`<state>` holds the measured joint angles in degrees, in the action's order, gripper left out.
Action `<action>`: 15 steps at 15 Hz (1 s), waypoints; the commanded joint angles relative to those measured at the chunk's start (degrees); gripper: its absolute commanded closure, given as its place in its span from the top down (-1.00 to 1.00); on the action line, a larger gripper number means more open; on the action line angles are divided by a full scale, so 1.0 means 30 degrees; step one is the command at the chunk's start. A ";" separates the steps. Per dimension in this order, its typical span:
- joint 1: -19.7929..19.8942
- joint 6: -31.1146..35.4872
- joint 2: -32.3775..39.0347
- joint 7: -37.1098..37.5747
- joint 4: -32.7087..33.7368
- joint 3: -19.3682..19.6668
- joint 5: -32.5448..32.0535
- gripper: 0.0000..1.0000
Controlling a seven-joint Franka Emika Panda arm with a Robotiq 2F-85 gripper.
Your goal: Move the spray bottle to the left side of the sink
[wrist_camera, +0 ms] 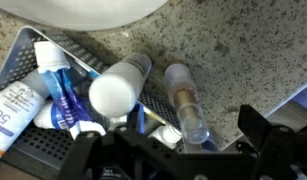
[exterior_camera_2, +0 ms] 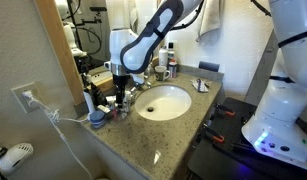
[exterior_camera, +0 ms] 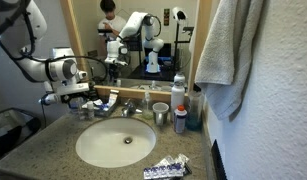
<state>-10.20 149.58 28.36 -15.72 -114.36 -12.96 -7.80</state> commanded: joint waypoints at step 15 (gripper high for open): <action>-0.0362 -0.1186 -0.0303 0.0618 0.1884 0.0627 -0.0355 1.00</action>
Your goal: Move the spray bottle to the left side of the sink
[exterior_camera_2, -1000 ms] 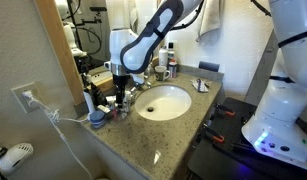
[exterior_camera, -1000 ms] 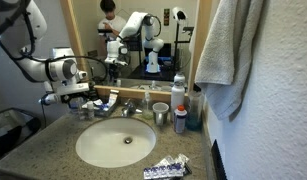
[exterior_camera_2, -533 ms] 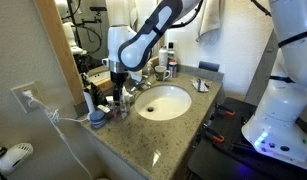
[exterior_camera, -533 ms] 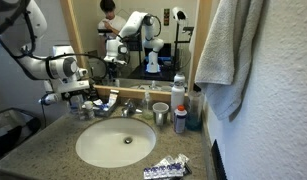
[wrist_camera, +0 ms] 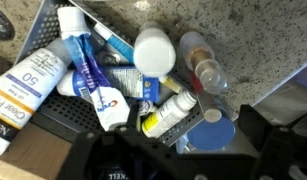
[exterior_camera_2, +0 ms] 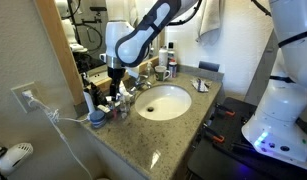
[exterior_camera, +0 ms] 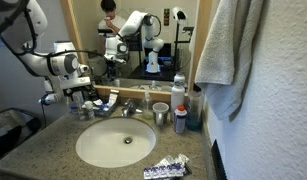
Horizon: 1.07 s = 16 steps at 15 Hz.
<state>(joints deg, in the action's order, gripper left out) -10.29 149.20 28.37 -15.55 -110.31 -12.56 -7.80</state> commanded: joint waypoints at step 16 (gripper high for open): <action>0.2290 -1.1616 -0.6833 0.0834 0.1687 0.1972 0.3114 1.00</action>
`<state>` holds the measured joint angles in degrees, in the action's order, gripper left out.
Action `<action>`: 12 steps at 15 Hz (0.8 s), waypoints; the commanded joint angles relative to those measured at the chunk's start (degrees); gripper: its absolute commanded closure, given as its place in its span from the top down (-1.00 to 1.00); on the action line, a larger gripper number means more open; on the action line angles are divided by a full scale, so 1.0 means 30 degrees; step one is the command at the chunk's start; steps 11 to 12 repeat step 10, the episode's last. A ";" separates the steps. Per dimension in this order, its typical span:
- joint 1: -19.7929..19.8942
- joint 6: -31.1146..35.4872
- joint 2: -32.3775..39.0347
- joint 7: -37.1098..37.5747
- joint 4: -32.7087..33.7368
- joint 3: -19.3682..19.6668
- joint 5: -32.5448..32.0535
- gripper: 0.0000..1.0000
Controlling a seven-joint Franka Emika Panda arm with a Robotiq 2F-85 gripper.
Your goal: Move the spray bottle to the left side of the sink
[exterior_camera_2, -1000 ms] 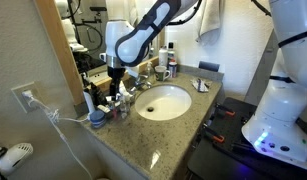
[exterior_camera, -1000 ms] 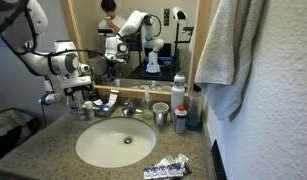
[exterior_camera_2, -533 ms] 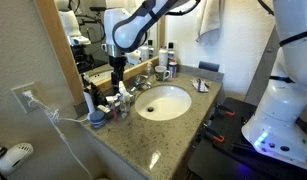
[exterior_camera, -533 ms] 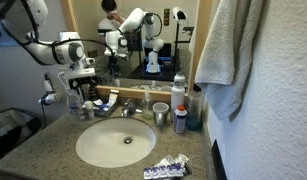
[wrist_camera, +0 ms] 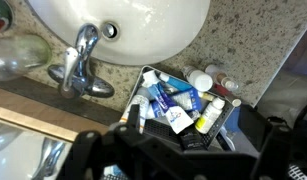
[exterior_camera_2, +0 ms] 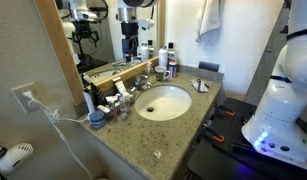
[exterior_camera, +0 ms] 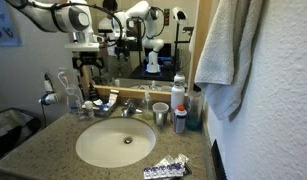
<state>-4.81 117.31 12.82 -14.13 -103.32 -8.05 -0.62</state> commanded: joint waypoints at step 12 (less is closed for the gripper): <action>0.1424 -0.0745 -0.4344 0.0513 -0.3395 0.2179 0.1311 1.00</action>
